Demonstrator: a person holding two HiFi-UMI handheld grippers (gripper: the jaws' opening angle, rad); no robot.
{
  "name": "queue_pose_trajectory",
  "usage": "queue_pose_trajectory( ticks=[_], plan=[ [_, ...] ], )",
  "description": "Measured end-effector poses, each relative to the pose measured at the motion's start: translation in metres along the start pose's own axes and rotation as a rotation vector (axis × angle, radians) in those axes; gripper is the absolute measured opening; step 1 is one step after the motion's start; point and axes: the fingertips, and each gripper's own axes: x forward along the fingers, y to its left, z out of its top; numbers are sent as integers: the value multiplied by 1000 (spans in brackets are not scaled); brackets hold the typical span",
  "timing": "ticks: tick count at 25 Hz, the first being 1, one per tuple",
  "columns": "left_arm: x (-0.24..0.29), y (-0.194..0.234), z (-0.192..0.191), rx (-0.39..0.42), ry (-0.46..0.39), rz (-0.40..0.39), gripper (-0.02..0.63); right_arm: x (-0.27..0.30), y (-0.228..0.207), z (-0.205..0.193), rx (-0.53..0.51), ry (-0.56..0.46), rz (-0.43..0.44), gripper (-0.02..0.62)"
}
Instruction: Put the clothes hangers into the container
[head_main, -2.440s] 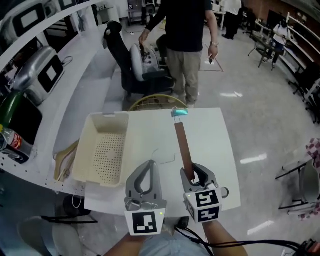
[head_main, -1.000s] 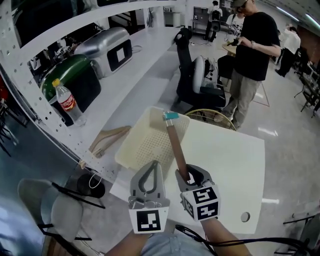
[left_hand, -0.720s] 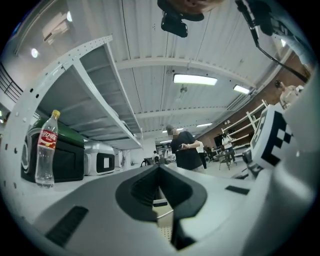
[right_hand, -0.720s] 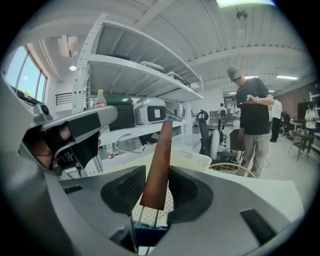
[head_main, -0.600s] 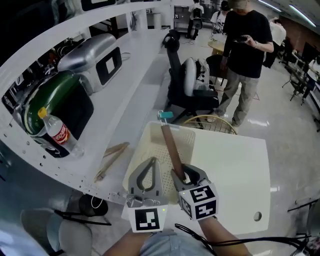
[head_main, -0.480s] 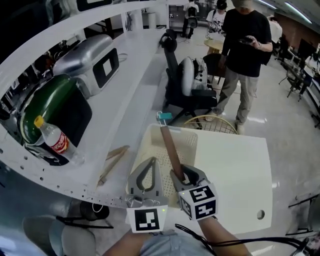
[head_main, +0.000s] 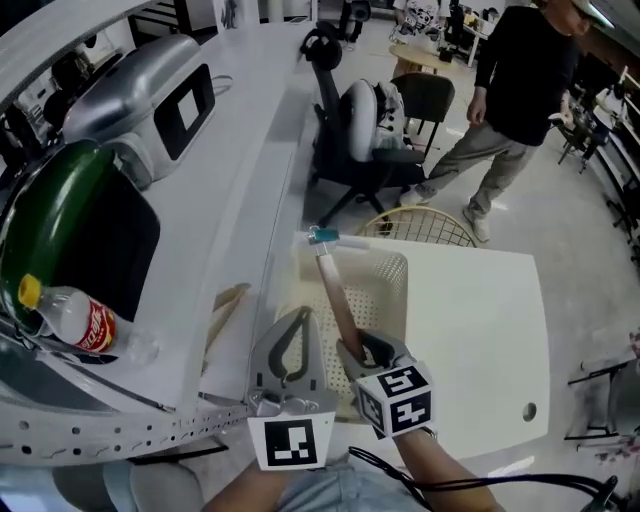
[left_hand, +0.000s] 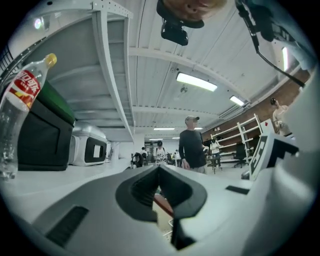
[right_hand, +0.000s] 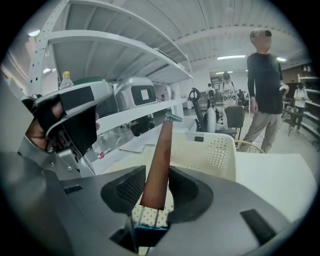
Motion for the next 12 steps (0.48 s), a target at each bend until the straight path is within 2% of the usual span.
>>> queue_pose_trajectory(
  ticks=[4,12],
  plan=[
    [5,9,-10,-27,17,-8,14,16,-2,-15,29,45,-7,150],
    [17,21,-24,-24,34,-40,14,47,0,-33,87,116,14,138]
  ],
)
